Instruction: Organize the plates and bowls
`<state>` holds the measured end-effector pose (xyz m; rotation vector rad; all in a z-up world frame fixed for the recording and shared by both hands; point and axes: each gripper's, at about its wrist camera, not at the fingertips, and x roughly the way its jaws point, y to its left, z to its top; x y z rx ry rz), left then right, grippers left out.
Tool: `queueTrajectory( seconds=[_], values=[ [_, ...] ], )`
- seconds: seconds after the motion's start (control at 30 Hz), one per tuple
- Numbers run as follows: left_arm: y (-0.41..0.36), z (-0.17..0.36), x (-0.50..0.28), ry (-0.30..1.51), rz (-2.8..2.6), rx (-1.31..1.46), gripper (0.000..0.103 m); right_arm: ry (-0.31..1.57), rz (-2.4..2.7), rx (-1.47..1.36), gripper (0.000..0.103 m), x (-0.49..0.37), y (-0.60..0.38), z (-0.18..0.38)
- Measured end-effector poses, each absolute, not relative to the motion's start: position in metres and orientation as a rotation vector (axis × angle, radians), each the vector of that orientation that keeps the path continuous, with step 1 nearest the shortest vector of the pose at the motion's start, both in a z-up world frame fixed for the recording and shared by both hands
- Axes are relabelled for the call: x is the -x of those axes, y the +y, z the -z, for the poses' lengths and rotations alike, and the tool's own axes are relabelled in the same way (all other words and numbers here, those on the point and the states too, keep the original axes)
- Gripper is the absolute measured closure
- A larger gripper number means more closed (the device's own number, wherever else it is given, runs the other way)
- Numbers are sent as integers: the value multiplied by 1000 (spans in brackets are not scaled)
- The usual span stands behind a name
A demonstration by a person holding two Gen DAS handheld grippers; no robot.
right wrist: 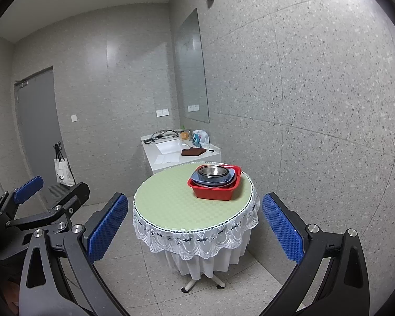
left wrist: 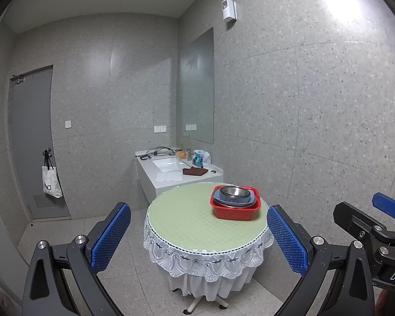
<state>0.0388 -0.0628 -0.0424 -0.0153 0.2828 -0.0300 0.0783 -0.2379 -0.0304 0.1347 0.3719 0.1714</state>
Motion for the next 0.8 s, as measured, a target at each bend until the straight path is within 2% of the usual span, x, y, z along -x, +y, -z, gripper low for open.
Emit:
queueTrajectory(
  seconds=[0.8],
  values=[
    [-34, 44, -68, 284, 41, 14, 1, 374, -154, -133, 0, -96, -210, 32]
  ],
)
